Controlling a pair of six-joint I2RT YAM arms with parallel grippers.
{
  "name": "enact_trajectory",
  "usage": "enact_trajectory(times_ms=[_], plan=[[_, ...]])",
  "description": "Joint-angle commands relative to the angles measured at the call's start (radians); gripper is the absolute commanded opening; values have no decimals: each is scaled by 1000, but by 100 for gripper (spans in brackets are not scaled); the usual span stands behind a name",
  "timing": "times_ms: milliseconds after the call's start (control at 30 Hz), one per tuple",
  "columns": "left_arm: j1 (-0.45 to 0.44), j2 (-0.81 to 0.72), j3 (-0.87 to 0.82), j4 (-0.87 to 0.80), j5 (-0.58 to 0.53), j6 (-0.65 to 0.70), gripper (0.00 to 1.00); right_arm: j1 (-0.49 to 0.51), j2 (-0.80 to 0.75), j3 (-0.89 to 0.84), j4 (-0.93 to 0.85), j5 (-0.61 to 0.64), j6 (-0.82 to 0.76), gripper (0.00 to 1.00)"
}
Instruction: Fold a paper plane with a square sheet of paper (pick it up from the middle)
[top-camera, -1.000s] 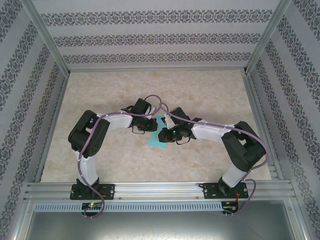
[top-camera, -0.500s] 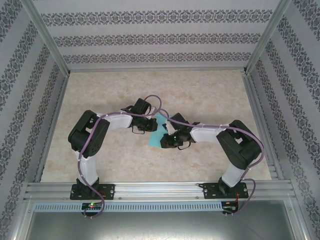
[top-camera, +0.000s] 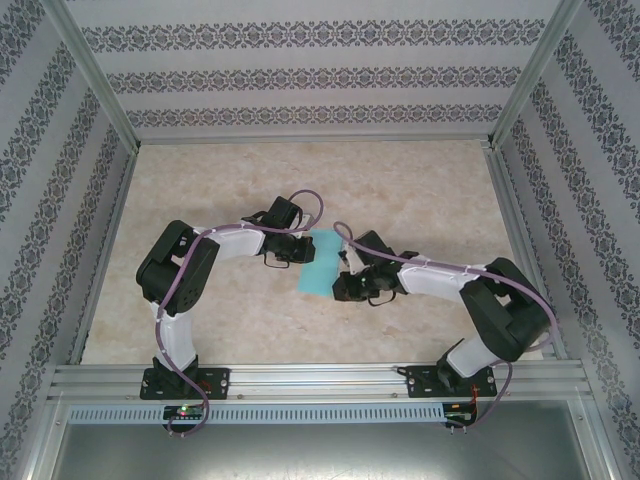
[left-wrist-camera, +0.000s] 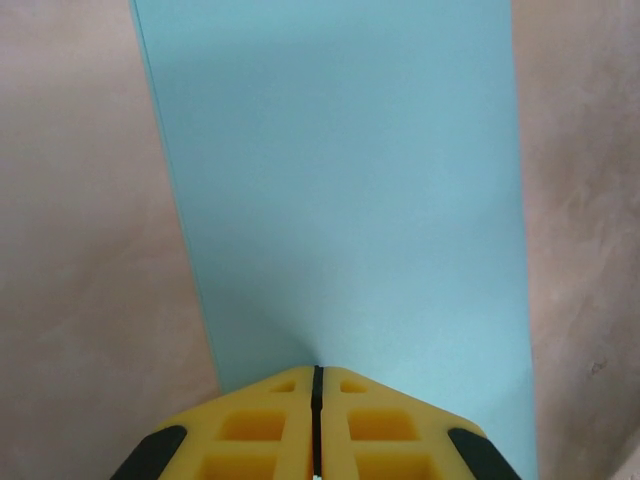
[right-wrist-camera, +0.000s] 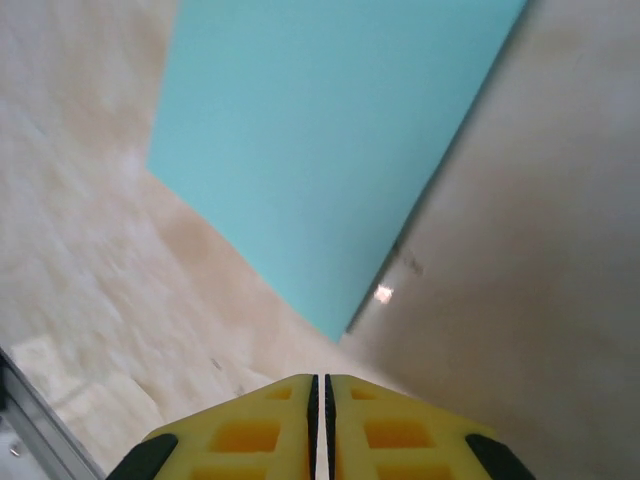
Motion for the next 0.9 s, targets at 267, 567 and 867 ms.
enact_trajectory(times_ms=[267,567,867], plan=[[21,76,-70,-195,-127,27,11,-111,171,214,142,39,60,15],[21,71,-79,-192,-130,33,11,-158,376,361,124,64,20,15],[21,74,-83,-193,-129,38,11,-212,390,339,125,164,-40,18]])
